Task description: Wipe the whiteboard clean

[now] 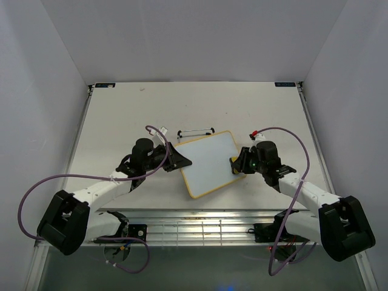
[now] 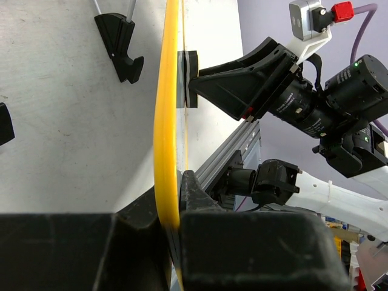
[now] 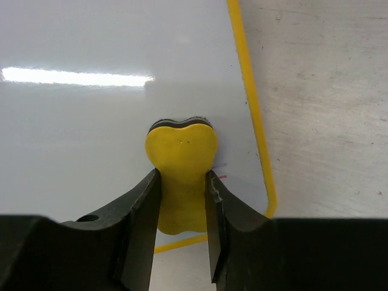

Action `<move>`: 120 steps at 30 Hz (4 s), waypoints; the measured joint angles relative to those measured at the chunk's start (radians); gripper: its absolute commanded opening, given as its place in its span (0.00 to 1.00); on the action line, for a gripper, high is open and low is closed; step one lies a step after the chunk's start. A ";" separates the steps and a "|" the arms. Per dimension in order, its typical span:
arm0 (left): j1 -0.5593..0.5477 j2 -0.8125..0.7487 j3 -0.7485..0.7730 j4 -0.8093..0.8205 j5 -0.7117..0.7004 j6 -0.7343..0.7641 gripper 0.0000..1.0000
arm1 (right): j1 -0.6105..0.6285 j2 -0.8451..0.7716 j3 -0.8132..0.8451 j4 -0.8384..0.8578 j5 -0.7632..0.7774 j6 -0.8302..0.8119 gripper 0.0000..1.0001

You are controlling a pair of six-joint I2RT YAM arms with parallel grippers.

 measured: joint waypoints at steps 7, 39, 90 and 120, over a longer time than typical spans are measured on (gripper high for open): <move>0.000 -0.013 0.000 -0.016 -0.002 0.005 0.00 | -0.119 0.038 0.002 -0.029 -0.067 -0.045 0.08; 0.000 -0.014 0.010 -0.032 0.017 0.052 0.00 | 0.773 0.045 0.214 0.032 0.202 0.068 0.08; -0.026 -0.363 0.019 -0.199 -0.017 0.018 0.00 | -0.447 0.731 0.824 -0.459 0.173 -0.378 0.42; 0.321 0.216 0.473 0.091 0.440 0.302 0.00 | -0.428 -0.155 0.472 -0.442 -0.052 -0.286 0.91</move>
